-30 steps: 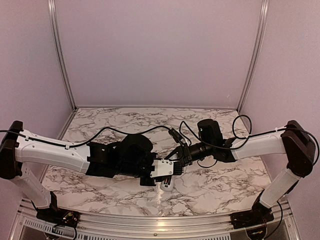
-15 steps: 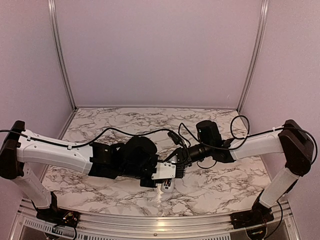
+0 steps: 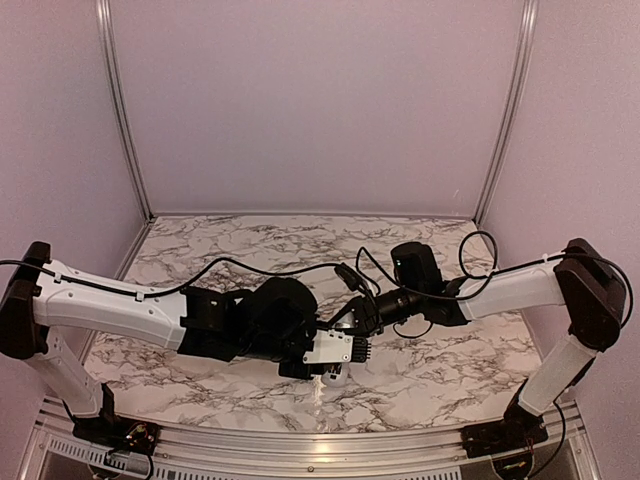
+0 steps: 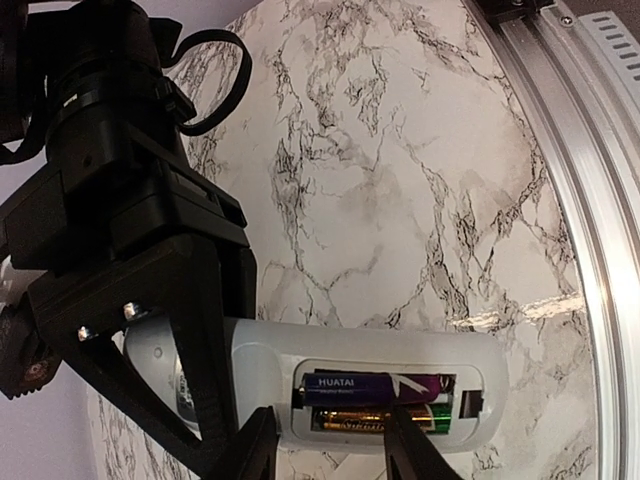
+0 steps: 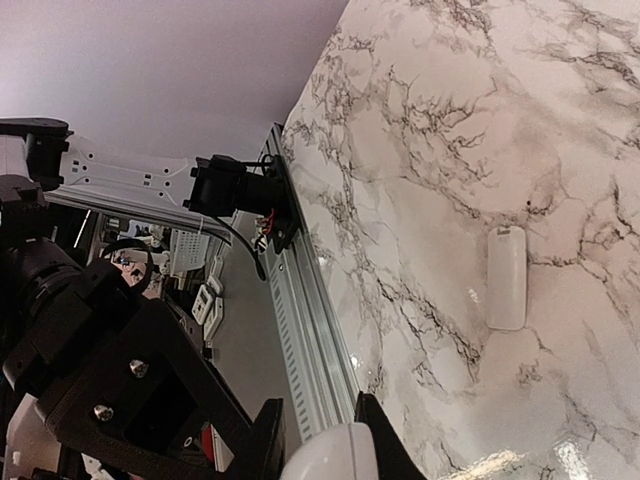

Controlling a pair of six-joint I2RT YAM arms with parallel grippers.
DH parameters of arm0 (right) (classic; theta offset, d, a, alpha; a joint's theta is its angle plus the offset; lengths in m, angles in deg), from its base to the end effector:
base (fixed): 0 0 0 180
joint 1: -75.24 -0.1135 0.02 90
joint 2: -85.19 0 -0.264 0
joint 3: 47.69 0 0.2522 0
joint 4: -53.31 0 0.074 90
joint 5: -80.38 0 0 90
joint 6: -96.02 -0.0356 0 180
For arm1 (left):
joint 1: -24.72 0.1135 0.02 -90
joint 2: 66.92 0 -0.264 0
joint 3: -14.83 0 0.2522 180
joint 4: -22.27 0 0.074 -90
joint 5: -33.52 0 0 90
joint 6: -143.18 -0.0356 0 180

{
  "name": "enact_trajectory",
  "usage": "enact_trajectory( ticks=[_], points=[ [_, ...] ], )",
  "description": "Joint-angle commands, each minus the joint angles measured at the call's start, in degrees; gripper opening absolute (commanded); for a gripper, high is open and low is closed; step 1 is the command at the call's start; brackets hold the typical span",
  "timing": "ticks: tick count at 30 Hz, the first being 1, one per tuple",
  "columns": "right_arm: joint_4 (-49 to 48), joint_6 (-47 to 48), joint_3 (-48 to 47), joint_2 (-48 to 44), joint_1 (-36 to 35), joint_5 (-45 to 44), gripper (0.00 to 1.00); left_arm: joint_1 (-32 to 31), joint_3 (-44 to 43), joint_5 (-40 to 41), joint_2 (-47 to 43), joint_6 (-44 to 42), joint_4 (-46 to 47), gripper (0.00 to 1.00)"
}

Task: Load the batteries into the remote control
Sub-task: Load the battery into the battery compartment.

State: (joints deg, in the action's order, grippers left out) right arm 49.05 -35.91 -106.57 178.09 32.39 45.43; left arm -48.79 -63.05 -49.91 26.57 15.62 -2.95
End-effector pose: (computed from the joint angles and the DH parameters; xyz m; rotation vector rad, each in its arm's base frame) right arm 0.2179 0.2420 0.1892 -0.7209 2.3173 1.8027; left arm 0.1066 -0.3457 0.2376 1.8498 1.3424 -0.1979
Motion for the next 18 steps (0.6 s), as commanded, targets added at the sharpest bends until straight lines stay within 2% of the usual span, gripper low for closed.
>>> enact_trajectory(
  ticks=[1,18],
  points=[
    [-2.2,-0.6,-2.1,0.1,-0.7,2.6,0.0,0.0,1.3,1.4,-2.6,-0.7,-2.8,0.38],
    [-2.2,-0.6,-2.2,1.1,-0.7,2.2,0.0,-0.6,-0.1,-3.6,-2.2,-0.5,0.4,0.38]
  ],
)
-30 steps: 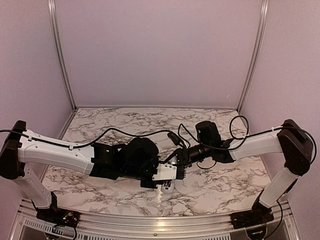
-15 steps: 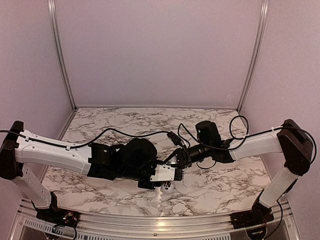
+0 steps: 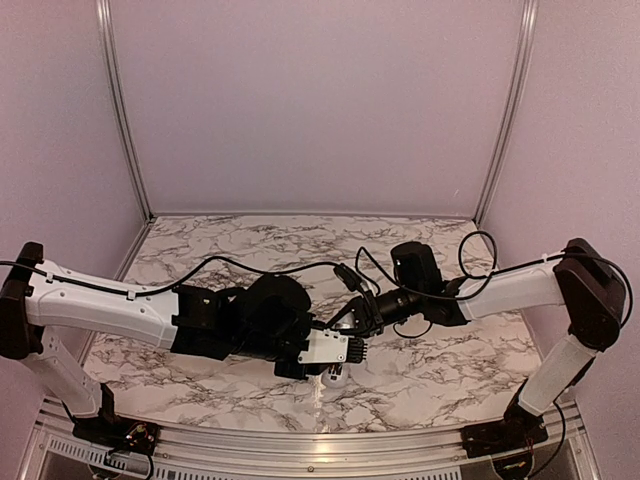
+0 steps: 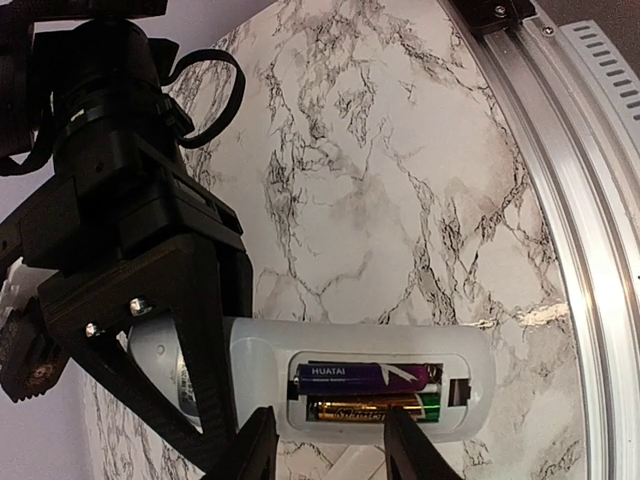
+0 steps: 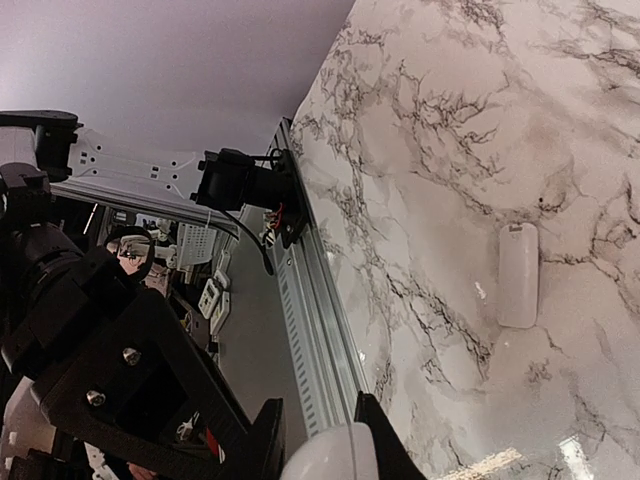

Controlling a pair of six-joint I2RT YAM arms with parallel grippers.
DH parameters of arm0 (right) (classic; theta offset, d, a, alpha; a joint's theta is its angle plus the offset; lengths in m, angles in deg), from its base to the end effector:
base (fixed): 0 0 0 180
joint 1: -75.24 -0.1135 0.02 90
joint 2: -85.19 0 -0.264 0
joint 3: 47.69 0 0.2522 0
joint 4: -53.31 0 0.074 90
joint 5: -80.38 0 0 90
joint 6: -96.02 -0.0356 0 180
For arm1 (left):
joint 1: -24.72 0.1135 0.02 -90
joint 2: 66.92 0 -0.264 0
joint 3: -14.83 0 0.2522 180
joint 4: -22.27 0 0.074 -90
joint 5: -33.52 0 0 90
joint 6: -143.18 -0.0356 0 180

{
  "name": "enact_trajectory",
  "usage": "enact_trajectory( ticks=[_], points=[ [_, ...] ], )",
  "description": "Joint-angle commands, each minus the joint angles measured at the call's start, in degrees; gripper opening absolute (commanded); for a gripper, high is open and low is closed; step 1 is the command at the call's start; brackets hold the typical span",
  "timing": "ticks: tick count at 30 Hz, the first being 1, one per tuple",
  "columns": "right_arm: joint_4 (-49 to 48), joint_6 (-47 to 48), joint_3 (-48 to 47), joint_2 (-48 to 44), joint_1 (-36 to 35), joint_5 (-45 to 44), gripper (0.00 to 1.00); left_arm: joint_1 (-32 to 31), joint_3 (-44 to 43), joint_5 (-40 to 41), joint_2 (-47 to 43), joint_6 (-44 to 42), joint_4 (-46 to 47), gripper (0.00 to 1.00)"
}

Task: Load the batteries into the remote control
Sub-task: Load the battery into the battery compartment.

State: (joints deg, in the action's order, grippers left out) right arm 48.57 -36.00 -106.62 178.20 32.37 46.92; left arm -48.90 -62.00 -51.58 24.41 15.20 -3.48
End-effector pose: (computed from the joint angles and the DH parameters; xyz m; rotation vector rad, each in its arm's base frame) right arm 0.2175 0.2424 0.1899 -0.7445 2.3063 1.8302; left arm 0.1027 -0.3386 0.2436 1.8606 1.3191 -0.2307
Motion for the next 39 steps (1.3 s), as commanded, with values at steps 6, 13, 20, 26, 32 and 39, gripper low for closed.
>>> enact_trajectory(
  ticks=[6,13,20,26,32,39],
  points=[
    [-1.6,-0.4,-2.2,1.0,-0.7,0.6,0.0,-0.5,-2.2,-1.5,1.1,-0.1,1.4,0.38],
    [-1.2,-0.2,-2.3,1.1,-0.8,0.5,0.0,-0.5,-3.0,-1.0,2.4,-0.3,1.3,0.36],
    [1.7,2.1,-3.4,1.0,-1.7,-0.5,0.0,-0.5,-3.4,-0.9,3.5,-0.2,1.3,0.31],
    [2.1,2.2,-3.8,0.9,-1.8,-0.5,0.0,-0.5,-3.5,-1.0,4.1,-0.4,0.2,0.26],
    [1.9,1.9,-4.0,0.7,-1.7,0.1,0.0,-0.5,-4.0,-1.1,5.4,-0.7,-2.5,0.2],
    [-0.7,-0.1,-3.7,0.0,-1.7,1.3,0.0,-0.6,-4.0,-1.3,6.8,-0.4,-4.6,0.15]
  ],
)
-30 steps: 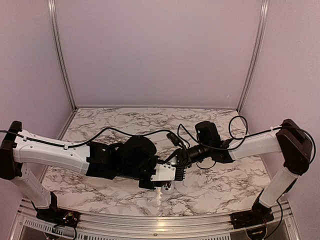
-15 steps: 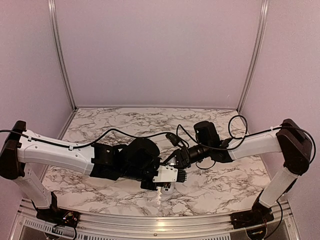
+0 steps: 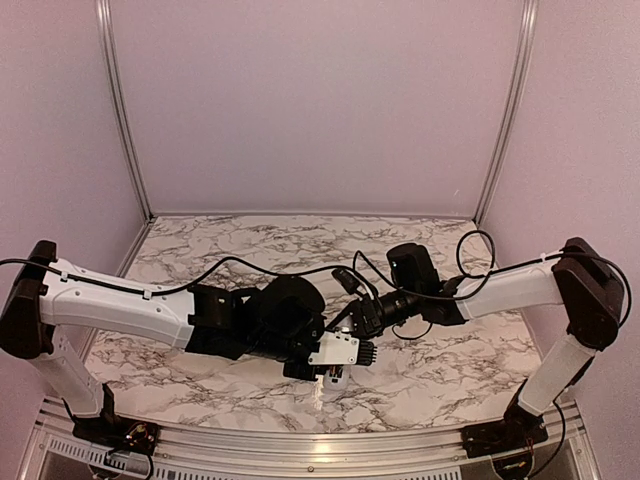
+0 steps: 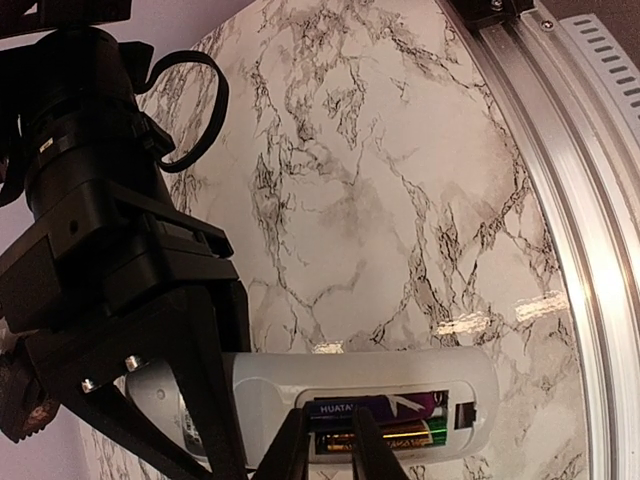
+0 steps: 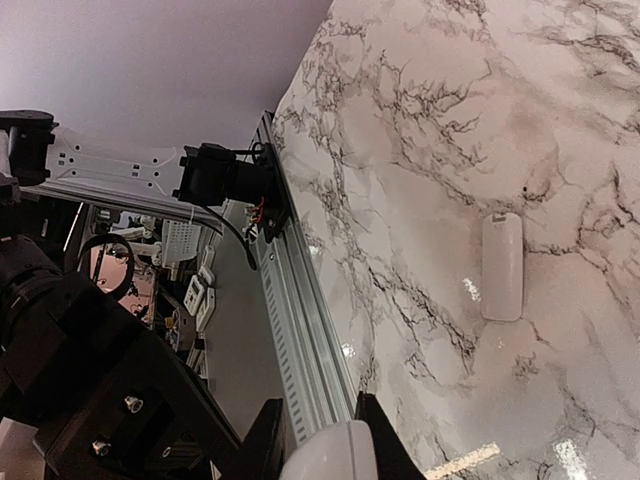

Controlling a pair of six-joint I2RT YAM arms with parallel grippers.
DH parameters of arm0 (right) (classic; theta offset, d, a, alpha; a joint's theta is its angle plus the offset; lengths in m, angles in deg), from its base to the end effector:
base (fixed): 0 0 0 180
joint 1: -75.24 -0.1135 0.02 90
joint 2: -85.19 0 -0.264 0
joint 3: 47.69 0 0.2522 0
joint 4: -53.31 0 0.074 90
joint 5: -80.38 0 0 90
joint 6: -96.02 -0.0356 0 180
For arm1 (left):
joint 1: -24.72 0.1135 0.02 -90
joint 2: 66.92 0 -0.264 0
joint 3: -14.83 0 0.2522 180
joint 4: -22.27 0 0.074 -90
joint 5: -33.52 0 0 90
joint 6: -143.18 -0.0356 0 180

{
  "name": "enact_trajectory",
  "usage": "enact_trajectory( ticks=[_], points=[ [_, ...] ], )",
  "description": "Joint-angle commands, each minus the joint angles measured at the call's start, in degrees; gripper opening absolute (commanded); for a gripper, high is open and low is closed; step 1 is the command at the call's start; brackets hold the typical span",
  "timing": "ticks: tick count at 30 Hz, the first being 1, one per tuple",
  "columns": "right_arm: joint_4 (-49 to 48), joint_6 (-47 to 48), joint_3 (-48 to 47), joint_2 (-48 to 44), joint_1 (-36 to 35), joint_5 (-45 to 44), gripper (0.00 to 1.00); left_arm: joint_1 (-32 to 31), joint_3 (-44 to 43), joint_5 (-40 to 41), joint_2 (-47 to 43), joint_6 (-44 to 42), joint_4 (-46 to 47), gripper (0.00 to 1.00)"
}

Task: Load the batteries into the remote control
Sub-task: Load the battery into the battery compartment.

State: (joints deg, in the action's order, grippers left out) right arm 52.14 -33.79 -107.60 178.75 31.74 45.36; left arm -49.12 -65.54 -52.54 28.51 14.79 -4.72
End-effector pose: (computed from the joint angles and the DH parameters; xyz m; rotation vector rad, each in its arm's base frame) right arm 0.2164 0.2455 0.1865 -0.7523 2.3453 1.7847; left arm 0.1053 -0.3545 0.2374 1.9013 1.3195 -0.2375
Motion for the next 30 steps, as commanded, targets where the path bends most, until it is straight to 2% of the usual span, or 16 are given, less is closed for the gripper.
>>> enact_trajectory(
  ticks=[1,15,30],
  points=[
    [-4.9,-2.8,-2.7,-0.6,-1.0,3.1,0.0,-0.3,-0.5,-0.4,2.8,0.0,-3.6,0.15],
    [-7.9,-5.4,-2.6,-3.1,-1.0,4.0,0.0,-1.4,-0.2,1.4,5.6,0.2,-5.2,0.11],
    [-9.9,-6.5,-2.4,-4.8,0.2,3.9,0.0,-1.9,0.9,-1.7,6.6,0.9,-5.4,0.1]
  ],
)
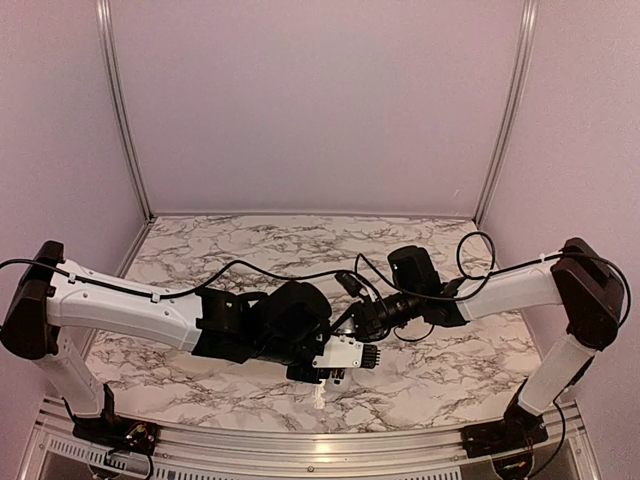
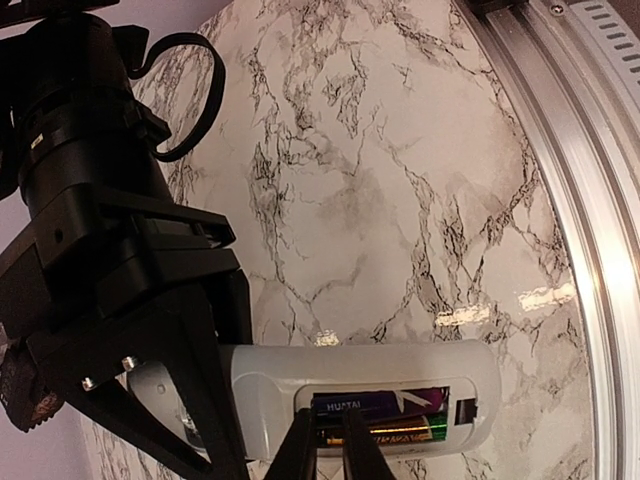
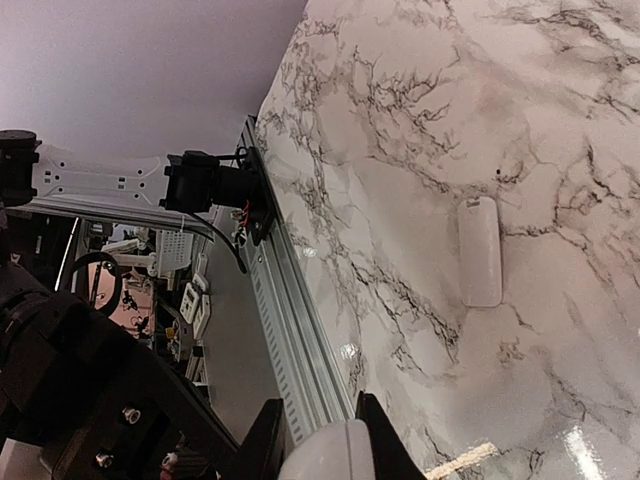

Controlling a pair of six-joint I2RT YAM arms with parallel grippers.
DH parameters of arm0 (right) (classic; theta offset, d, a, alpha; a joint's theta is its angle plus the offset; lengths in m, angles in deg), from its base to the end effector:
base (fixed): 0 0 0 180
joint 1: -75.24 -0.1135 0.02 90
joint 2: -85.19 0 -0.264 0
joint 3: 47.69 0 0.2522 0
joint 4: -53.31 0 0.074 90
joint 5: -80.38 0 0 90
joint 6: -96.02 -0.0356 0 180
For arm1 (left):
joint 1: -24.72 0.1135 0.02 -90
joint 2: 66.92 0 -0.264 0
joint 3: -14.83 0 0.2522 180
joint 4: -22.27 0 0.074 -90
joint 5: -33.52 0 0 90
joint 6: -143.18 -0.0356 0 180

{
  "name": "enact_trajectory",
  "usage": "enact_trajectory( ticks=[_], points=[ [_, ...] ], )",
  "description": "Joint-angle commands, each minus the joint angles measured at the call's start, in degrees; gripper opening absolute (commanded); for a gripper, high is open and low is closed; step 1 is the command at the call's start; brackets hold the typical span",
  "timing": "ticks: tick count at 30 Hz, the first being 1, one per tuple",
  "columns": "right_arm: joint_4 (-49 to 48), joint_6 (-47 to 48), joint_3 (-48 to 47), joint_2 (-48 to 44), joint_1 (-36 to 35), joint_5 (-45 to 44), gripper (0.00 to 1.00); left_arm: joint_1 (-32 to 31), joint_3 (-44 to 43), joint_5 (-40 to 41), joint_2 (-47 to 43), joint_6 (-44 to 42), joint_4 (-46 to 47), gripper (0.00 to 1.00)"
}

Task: Load the batteries into the remote control
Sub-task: Load the battery into the battery compartment.

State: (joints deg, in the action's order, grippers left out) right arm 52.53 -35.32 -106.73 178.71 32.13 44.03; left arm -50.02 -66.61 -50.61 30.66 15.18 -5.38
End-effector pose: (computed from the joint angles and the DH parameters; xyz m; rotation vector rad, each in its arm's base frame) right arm 0.2164 0.2418 0.1815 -0.6876 2.3941 1.7650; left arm 0.1025 -0.3618 0.2294 1.9185 1.3375 -0.2006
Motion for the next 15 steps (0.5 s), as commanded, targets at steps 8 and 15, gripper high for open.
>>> enact_trajectory(
  ticks=[8,15],
  points=[
    [-11.8,-5.9,-3.3,-5.2,-0.1,5.7,0.0,-1.3,1.9,-3.5,6.0,0.9,-4.8,0.09],
    [-12.6,-6.5,-3.2,-5.5,0.1,5.9,0.0,-1.5,2.1,-2.5,7.1,0.8,-5.8,0.09]
  ],
)
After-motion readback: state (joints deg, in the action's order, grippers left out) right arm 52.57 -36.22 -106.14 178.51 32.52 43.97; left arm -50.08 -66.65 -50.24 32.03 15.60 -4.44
